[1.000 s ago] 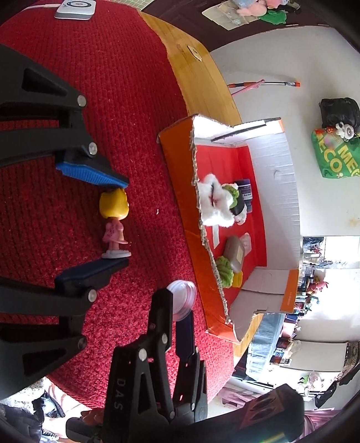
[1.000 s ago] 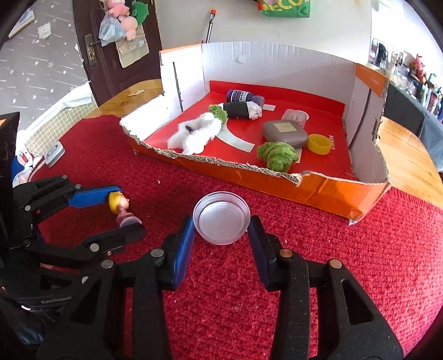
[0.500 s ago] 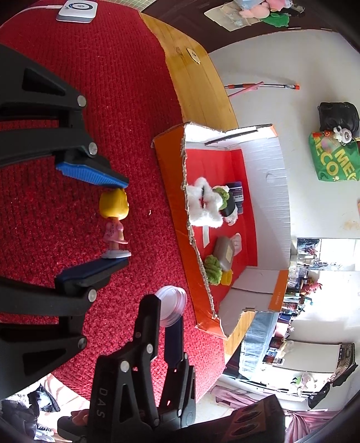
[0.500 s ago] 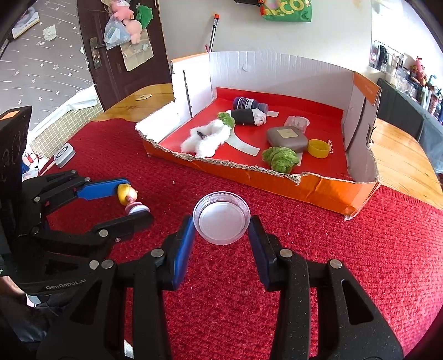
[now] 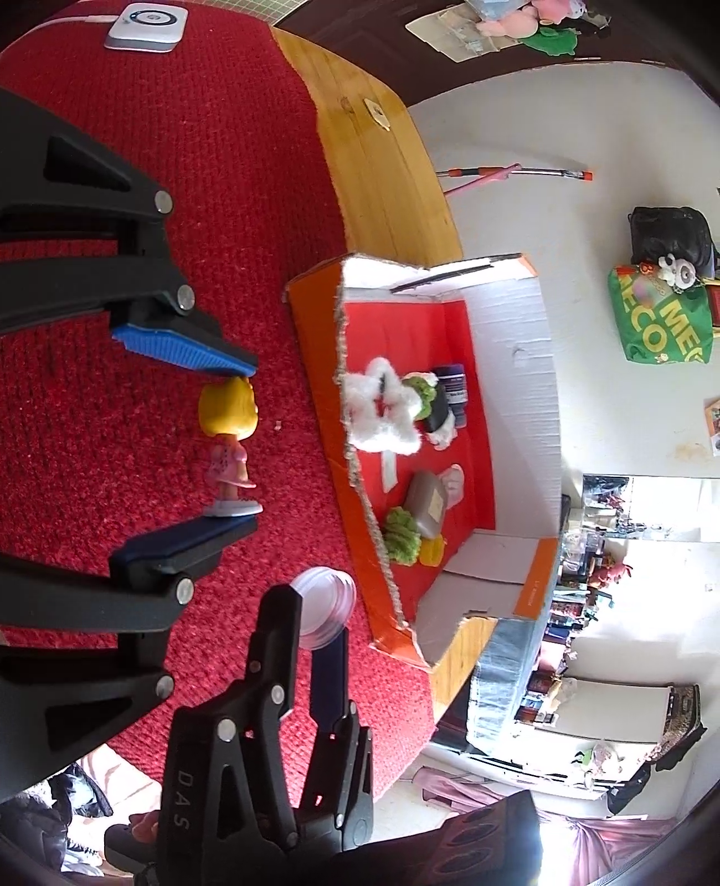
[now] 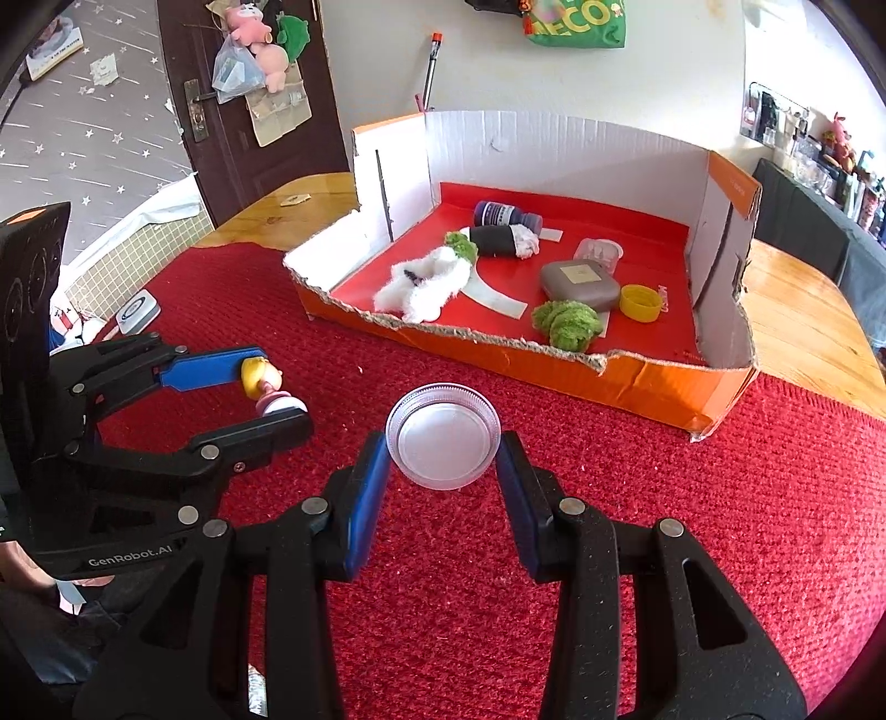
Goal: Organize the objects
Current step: 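Lift and carry the doll figurine and clear lid over the box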
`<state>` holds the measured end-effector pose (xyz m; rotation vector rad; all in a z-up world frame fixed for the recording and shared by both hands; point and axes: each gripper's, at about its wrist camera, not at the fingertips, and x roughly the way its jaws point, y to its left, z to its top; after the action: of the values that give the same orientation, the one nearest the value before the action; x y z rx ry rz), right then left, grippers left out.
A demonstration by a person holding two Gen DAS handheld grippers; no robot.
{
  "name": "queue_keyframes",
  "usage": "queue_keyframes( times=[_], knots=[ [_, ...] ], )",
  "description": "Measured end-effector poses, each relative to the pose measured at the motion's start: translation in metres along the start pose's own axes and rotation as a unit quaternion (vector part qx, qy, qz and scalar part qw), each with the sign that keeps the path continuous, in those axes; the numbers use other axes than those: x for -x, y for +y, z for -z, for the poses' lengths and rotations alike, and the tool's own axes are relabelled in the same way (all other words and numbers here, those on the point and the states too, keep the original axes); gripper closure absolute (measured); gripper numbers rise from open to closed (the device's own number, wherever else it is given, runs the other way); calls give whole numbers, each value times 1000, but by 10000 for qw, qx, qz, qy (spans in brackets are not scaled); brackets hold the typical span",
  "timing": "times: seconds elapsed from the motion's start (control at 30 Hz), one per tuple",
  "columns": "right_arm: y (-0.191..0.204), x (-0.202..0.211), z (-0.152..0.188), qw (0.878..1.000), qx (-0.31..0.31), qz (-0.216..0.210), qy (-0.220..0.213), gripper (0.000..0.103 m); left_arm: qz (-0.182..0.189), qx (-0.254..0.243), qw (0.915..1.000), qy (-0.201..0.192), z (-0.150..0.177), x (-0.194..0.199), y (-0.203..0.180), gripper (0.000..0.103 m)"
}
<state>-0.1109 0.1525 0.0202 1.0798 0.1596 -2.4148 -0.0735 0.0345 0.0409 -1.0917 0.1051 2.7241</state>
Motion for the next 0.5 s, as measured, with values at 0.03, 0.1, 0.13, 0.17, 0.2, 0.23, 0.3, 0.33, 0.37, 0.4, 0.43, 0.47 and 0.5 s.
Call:
queue_keyframes(
  times=[0.03,0.1,0.13,0.17,0.2,0.23,0.3,0.33,0.37,0.4,0.43,0.47,0.5],
  knots=[
    [0,2,-1,10000,-6,-30,-22,65,1,-9,10000,-29,-2,2,0,50],
    [0,6,-4,9999,-25,-89,-68,65,-8,-34,10000,-85,-8,4,0,50],
    [-1,8,-6,9999,-43,-123,-93,65,-10,-44,9999,-101,-11,5,0,50],
    [-2,9,-8,9998,-55,-150,-110,65,-3,-45,9999,-103,-13,5,0,50],
    [-2,11,-10,9997,-66,-181,-121,65,13,-46,9999,-104,-16,4,1,50],
    [-3,12,-12,9997,-77,-214,-132,65,23,-41,9999,-98,-19,3,1,50],
    [-5,14,-15,9996,-79,-225,-141,65,44,-30,10000,-82,-26,1,2,50],
    [-7,15,-18,9996,-78,-221,-151,65,59,-26,10000,-74,-29,-1,3,51],
    [-8,15,-19,9996,-80,-223,-159,65,79,-20,9999,-63,-33,-2,3,50],
    [-10,16,-21,9996,-86,-230,-165,65,90,-17,9999,-59,-35,-3,4,50],
    [-12,17,-23,9995,-93,-232,-175,65,100,-13,9999,-55,-38,-5,4,50],
    [-13,18,-25,9995,-97,-228,-188,65,116,-2,9999,-46,-41,-7,5,50],
    [-15,19,-27,9995,-99,-219,-201,65,139,7,9999,-35,-45,-9,5,50]
  ],
)
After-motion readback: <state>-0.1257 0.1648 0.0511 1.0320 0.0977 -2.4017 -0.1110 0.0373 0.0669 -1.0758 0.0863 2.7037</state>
